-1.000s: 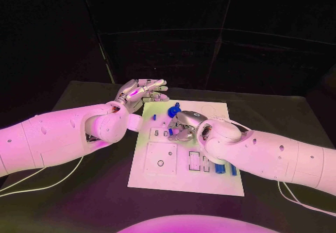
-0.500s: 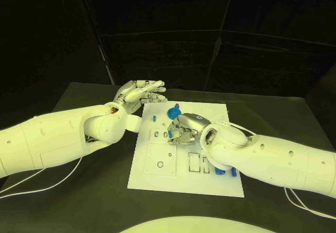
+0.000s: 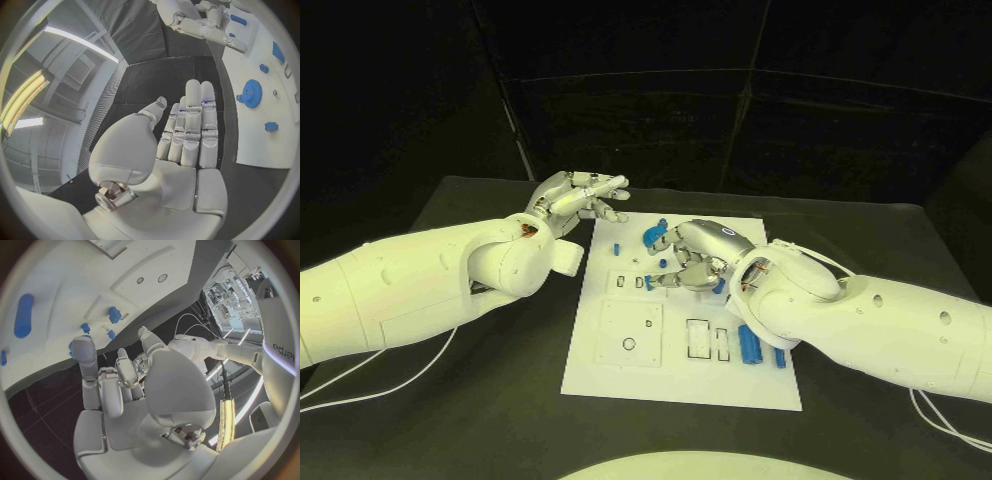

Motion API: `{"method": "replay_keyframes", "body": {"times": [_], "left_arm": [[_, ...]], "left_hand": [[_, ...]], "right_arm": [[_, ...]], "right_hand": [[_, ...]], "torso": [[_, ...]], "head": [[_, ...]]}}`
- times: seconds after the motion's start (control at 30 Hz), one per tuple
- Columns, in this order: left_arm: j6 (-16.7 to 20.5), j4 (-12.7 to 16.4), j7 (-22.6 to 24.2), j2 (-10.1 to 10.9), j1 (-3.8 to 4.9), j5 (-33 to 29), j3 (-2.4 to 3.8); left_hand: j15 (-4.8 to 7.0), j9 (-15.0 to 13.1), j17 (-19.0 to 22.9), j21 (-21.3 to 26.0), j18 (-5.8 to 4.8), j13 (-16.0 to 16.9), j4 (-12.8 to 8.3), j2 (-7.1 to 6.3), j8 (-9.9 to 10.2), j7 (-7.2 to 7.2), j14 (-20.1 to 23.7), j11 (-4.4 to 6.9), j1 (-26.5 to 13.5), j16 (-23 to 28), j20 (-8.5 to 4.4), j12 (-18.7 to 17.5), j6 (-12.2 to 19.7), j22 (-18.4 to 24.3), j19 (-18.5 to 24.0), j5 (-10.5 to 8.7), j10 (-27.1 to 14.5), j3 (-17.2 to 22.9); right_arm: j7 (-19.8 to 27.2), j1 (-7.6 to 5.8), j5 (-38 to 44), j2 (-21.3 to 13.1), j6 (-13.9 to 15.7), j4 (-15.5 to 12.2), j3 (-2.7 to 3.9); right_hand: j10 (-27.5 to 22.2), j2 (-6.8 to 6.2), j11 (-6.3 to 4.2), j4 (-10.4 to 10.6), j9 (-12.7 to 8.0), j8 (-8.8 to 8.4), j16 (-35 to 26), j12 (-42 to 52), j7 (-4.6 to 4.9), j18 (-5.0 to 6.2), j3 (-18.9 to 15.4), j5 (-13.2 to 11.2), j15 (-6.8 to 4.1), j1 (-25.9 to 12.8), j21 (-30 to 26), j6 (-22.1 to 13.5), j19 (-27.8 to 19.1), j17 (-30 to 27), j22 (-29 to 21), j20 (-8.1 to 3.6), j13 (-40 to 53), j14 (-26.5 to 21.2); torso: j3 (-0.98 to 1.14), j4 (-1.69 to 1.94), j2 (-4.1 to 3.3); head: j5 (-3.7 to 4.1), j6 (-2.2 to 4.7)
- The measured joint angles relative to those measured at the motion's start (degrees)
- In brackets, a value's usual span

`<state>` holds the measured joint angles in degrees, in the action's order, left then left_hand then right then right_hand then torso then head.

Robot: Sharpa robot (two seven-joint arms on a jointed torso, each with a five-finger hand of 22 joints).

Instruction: Assemble the parts on the task board

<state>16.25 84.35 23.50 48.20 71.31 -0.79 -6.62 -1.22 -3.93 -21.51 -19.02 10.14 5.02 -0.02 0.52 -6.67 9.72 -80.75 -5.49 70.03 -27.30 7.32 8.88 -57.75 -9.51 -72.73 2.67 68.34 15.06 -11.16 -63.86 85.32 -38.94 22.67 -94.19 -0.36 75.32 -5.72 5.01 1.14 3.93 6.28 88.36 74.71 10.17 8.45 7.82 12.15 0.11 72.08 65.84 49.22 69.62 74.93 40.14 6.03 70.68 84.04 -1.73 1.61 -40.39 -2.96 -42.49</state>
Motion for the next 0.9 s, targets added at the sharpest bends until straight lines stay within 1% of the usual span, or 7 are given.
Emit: {"method": "replay_keyframes", "body": {"times": [0.3, 0.5, 0.57, 0.63, 0.7, 0.77, 0.9], "left_arm": [[0.1, -1.2, -3.2, -0.1, -0.02, 4.4, 0.00], [-0.6, -1.0, -8.1, 0.3, -0.03, 9.9, 0.00], [-1.4, -0.8, -10.5, 0.7, -0.03, 12.4, 0.00], [-2.8, -0.4, -14.0, 1.1, 0.02, 16.1, 0.00], [-4.2, -0.1, -17.5, 1.2, 0.25, 19.5, 0.00], [-6.0, 0.1, -21.6, 1.1, 0.70, 23.5, 0.00], [-9.5, 0.1, -29.7, -0.1, 1.68, 30.6, 0.03]], "left_hand": [[1.99, -0.4, -26.0, -9.5, 0.01, 2.8, 0.7, -1.26, 0.0, -1.54, -3.0, 2.00, -0.9, -28.1, -2.06, 1.2, -2.2, -6.4, -3.3, 0.21, 5.3, 1.7], [3.72, -1.6, -49.4, -17.4, 0.01, 9.3, 1.4, -2.45, -2.3, -3.73, -3.2, 4.05, -2.1, -48.7, -3.84, 9.7, -5.2, -13.0, -5.1, 0.21, 11.5, 0.3], [4.53, -2.6, -52.8, -28.6, -1.47, 16.7, 1.9, -2.22, -3.6, -4.63, -3.2, 4.89, -2.6, -55.8, -4.67, 17.9, -6.1, -25.4, -7.8, 0.21, 12.5, -0.9], [5.05, -4.2, -53.4, -38.9, -3.06, 33.8, 3.3, -1.38, -5.5, -5.06, -3.3, 5.43, -4.3, -60.0, -5.34, 34.9, -6.6, -37.2, -9.6, 0.49, 12.7, -2.4], [5.20, -5.6, -53.4, -43.8, -3.56, 43.7, 4.3, -1.03, -7.0, -5.04, -3.3, 5.66, -5.3, -61.6, -5.58, 44.8, -6.6, -42.7, -9.8, 0.49, 11.4, -4.3], [5.22, -7.4, -53.4, -47.8, -3.99, 51.0, 5.6, -0.78, -9.0, -5.19, -3.3, 5.83, -6.4, -62.5, -5.51, 52.0, -5.3, -47.5, -9.9, 0.19, 9.8, -6.6], [5.22, -10.5, -53.4, -53.6, -5.31, 56.3, 8.1, -0.61, -12.5, -5.76, -3.3, 5.99, -8.6, -62.5, -5.50, 57.1, -4.5, -55.0, -11.0, 0.17, 9.2, -10.2]], "right_arm": [[1.8, -0.94, -0.9, -2.4, 1.0, -1.2, 0.53], [5.6, -2.95, -8.3, -6.1, 0.7, -2.7, 0.75], [7.0, -3.69, -11.9, -7.5, 0.4, -3.0, 0.76], [8.4, -4.45, -15.9, -9.1, 0.1, -3.2, 0.78], [9.5, -4.96, -19.0, -10.2, -0.1, -3.2, 0.80], [10.5, -5.36, -22.0, -11.1, -0.3, -2.9, 0.81], [11.7, -5.91, -26.5, -11.8, -0.5, -1.3, 0.81]], "right_hand": [[0.0, 0.34, 0.00, 0.0, 0.0, 0.00, 0.0, 0.0, 0.00, 0.00, 0.0, 0.7, 0.00, 0.8, 0.0, 0.0, 0.0, 0.0, -0.2, 0.00, -0.1, 0.0], [-0.5, 1.78, -0.10, 0.0, 0.2, 1.00, -1.6, -0.2, -0.32, 0.00, 0.0, 3.2, 0.00, 2.2, -2.4, 0.3, -1.6, 0.0, -3.9, 0.14, -0.6, 0.0], [-0.8, 1.98, -0.21, 0.0, 0.2, 1.01, -1.7, -0.5, -0.32, 0.00, 0.0, 3.7, 0.00, 2.4, -2.8, 0.3, -2.0, 0.0, -4.8, 0.21, -0.9, 0.0], [-0.8, 1.98, -0.20, 0.0, 0.2, 1.32, -2.0, -0.5, -0.32, 0.00, 0.0, 3.7, 0.00, 2.4, -2.8, 0.3, -2.0, 0.0, -5.0, 0.20, -0.9, 0.0], [-0.8, 1.98, -0.20, 0.3, 0.2, 1.33, -2.0, -0.5, -0.32, 0.00, -0.3, 3.7, 0.00, 2.4, -2.8, 0.3, -2.0, 0.0, -5.0, 0.20, -0.8, 0.0], [-0.8, 1.98, -0.21, 0.3, 0.2, 1.32, -2.0, -0.5, -0.32, 0.00, -0.3, 3.7, 0.00, 2.4, -2.8, 0.3, -2.0, 0.0, -5.1, 0.20, -0.8, 0.0], [-0.8, 1.98, -0.21, 0.4, 0.2, 1.32, -2.3, -0.5, -0.32, 0.00, -0.7, 3.7, 0.00, 2.4, -3.1, 0.3, -2.0, 0.0, -5.4, 0.20, -0.8, 0.0]], "torso": [[0.09, 0.00, 0.48], [0.19, -0.01, 1.15], [0.21, 0.00, 1.34], [0.26, 0.00, 1.61], [0.35, 0.00, 1.89], [0.43, -0.01, 2.16], [0.61, -0.12, 2.68]], "head": [[0.05, 0.04], [-0.05, -0.31], [-0.09, -0.46], [-0.15, -0.68], [-0.23, -0.84], [-0.31, -1.01], [-0.47, -1.35]]}}
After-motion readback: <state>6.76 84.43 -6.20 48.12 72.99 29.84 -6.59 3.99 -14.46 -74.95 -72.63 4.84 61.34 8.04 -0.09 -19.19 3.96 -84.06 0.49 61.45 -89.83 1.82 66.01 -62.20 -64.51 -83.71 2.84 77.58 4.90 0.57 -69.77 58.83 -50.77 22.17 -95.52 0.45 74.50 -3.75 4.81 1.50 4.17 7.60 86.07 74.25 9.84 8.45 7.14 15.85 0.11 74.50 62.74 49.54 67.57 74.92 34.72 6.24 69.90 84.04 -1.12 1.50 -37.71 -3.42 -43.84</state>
